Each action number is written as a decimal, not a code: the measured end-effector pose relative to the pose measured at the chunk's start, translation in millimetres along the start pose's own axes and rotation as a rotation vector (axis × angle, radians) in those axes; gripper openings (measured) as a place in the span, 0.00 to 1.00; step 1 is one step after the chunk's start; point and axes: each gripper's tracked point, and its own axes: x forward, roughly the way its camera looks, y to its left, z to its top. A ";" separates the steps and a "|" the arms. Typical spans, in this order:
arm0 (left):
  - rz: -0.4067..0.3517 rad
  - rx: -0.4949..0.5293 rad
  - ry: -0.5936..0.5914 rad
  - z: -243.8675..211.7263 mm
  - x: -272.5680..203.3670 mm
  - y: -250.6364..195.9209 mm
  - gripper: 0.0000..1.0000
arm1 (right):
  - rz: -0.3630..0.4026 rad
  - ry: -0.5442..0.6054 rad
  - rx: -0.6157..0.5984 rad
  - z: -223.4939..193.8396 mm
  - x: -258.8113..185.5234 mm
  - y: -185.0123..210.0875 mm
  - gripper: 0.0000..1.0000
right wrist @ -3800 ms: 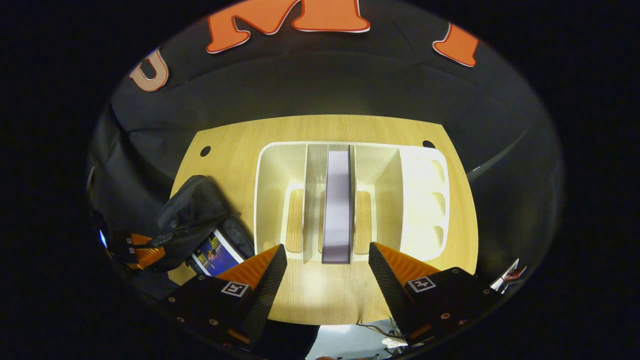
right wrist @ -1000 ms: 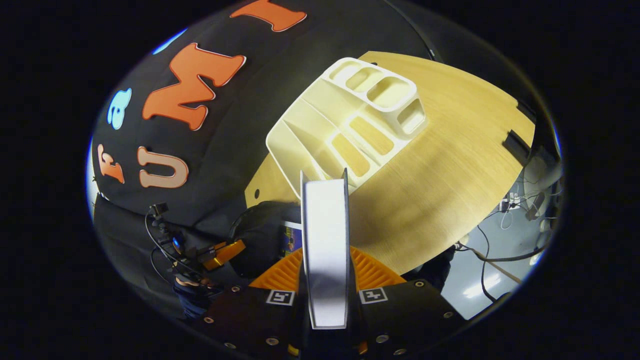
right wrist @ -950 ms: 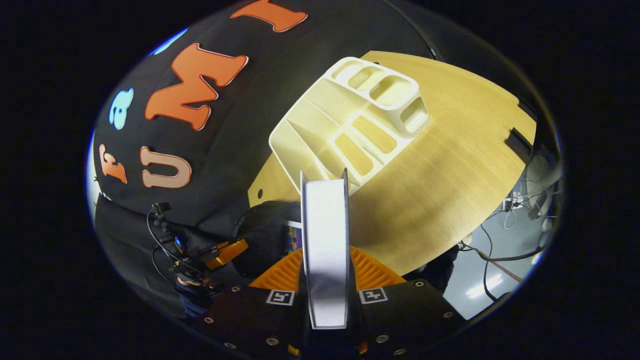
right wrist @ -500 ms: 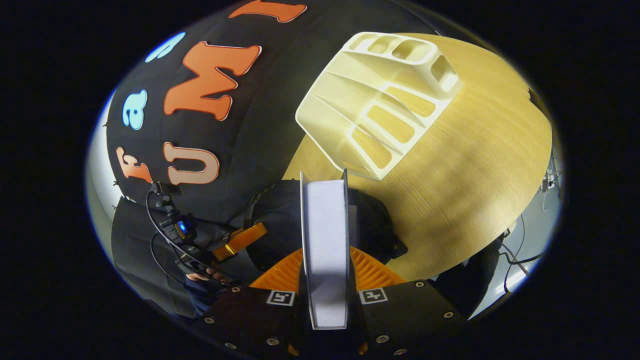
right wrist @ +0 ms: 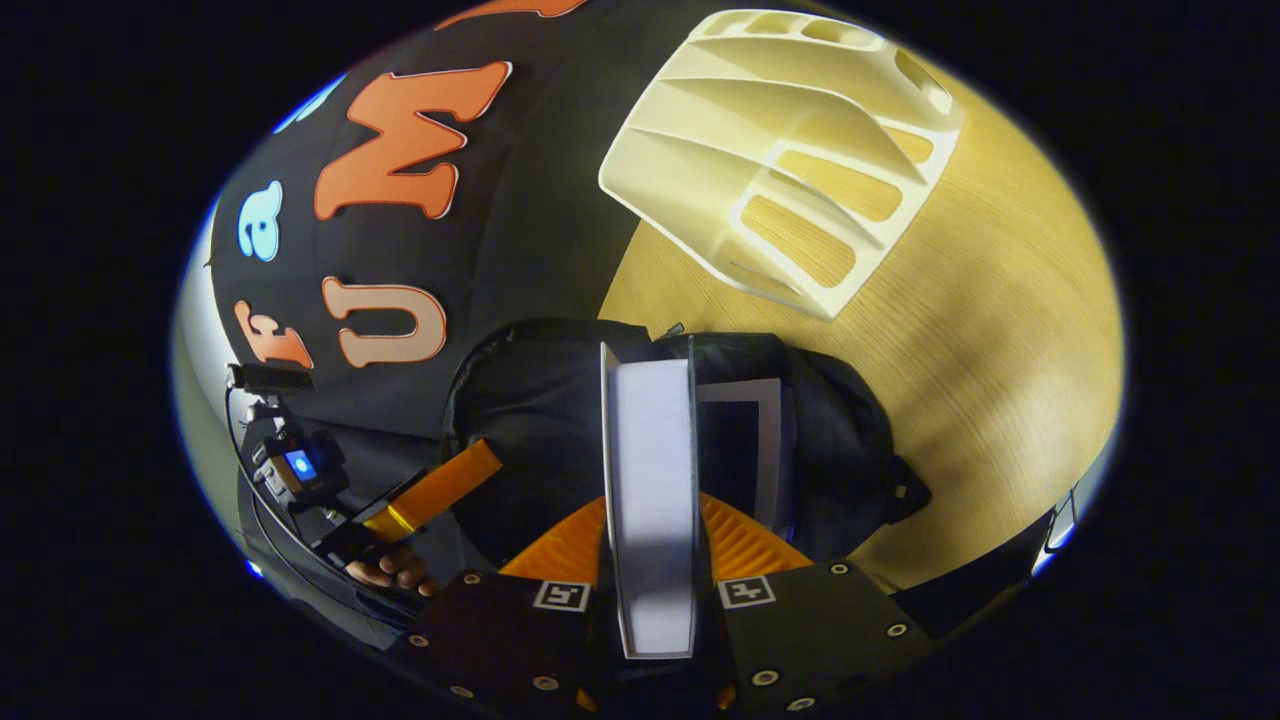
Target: Open the schoolbag, grab two books from the bookshelf and put them into the schoolbag.
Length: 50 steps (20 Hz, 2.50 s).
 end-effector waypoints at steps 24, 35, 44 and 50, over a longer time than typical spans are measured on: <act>-0.021 -0.076 -0.072 -6.6 4.6 -22.0 0.08 | -0.137 0.092 -0.112 -4.6 54.5 -21.9 0.80; 0.039 -0.144 -0.090 6.2 20.1 -78.3 0.52 | -0.188 -0.014 -0.375 78.7 -27.9 -27.9 0.98; 0.216 -0.152 -0.309 68.9 15.9 -134.3 0.93 | -0.251 -0.257 -0.703 192.1 -124.6 -7.1 0.98; 0.408 -0.162 -0.579 126.0 -6.6 -171.6 0.96 | -0.249 -0.414 -0.983 240.0 -187.3 21.3 0.98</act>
